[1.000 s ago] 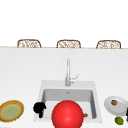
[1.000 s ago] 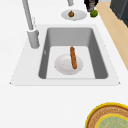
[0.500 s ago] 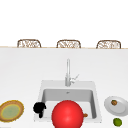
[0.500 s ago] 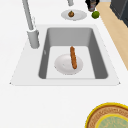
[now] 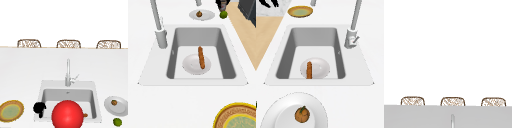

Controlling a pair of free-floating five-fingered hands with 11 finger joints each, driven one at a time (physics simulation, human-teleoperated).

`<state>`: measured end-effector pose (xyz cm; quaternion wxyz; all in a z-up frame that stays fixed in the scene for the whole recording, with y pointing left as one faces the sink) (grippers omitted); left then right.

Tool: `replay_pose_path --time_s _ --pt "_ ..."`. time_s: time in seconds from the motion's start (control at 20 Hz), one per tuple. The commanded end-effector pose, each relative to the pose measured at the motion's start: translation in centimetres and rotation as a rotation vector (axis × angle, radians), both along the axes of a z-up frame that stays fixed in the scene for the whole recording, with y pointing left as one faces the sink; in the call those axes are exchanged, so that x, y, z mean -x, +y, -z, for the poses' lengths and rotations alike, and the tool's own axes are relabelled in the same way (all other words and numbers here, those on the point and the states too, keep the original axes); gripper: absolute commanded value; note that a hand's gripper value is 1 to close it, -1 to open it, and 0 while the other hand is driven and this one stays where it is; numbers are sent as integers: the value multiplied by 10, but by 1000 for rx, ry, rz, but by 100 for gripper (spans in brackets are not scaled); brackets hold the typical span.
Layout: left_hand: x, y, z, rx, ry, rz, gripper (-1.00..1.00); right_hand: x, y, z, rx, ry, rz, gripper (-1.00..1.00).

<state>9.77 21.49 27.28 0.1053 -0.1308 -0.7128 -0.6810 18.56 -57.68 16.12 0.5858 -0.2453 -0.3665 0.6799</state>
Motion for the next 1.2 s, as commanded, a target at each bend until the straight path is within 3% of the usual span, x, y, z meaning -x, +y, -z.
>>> replay_pose_path --time_s 0.0,0.3,0.65,0.8,0.9,1.15 --pt "0 0 0 0 0 0 0 -11 10 6 -54 0 -61 100" --pt "0 0 0 0 0 0 0 -29 12 36 -88 -13 -140 100" --pt "0 0 0 0 0 0 0 -42 3 37 -61 92 -94 100" --pt "0 0 0 0 0 0 0 -27 -7 31 -123 109 -69 100" --pt "0 0 0 0 0 0 0 -19 -11 27 -153 72 -73 100" --pt "0 0 0 0 0 0 0 2 -12 19 -223 -117 -86 100"
